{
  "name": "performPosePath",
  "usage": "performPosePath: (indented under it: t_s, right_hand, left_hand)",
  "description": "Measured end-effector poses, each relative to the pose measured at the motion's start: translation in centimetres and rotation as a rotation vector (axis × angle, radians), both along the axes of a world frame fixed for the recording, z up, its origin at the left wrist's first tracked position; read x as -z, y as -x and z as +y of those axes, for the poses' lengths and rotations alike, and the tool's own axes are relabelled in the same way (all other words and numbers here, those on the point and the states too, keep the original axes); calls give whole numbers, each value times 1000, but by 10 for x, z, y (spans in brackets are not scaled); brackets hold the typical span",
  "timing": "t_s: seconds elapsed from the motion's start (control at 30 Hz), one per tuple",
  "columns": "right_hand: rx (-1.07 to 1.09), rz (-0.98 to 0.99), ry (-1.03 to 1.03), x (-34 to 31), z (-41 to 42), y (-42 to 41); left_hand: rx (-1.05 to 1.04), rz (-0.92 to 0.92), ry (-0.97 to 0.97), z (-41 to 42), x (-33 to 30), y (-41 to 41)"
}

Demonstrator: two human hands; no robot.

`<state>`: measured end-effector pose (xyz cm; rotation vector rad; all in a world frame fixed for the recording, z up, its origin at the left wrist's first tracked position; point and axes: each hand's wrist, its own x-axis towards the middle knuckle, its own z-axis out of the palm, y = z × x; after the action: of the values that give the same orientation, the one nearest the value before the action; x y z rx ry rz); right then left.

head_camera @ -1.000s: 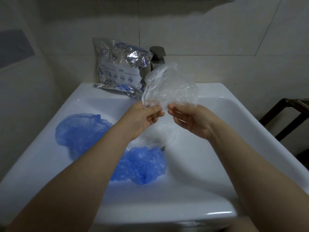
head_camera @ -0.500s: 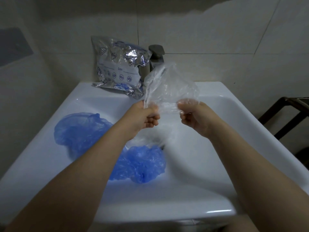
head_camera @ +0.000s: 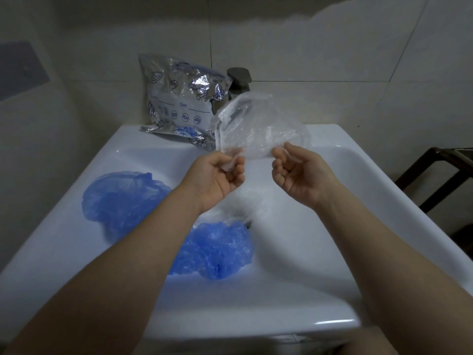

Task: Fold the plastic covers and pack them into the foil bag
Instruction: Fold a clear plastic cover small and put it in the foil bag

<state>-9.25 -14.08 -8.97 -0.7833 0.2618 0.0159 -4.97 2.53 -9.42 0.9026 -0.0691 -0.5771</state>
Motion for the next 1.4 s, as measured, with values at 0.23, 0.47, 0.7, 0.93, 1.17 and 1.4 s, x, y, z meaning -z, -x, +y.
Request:
performPosePath:
  t_s: [0.23, 0.47, 0.7, 0.93, 1.17, 1.4]
  right_hand:
    - [-51, -31, 187, 2, -2, -2]
    - [61, -23, 593, 6, -8, -2]
    - [87, -34, 604, 5, -7, -1]
    - [104, -18, 636, 6, -7, -3]
    - [33, -56, 580, 4, -8, -1]
    - [20, 39, 81, -4, 0, 2]
  left_hand:
    - [-52, -163, -120, -2, 2, -2]
    - [-68, -303, -378, -4, 12, -6]
    - [-53, -304, -461, -4, 11, -4]
    - [-51, -282, -493, -1, 6, -2]
    - [-54, -234, -460, 5, 3, -6]
    - [-57, 28, -129, 2, 1, -5]
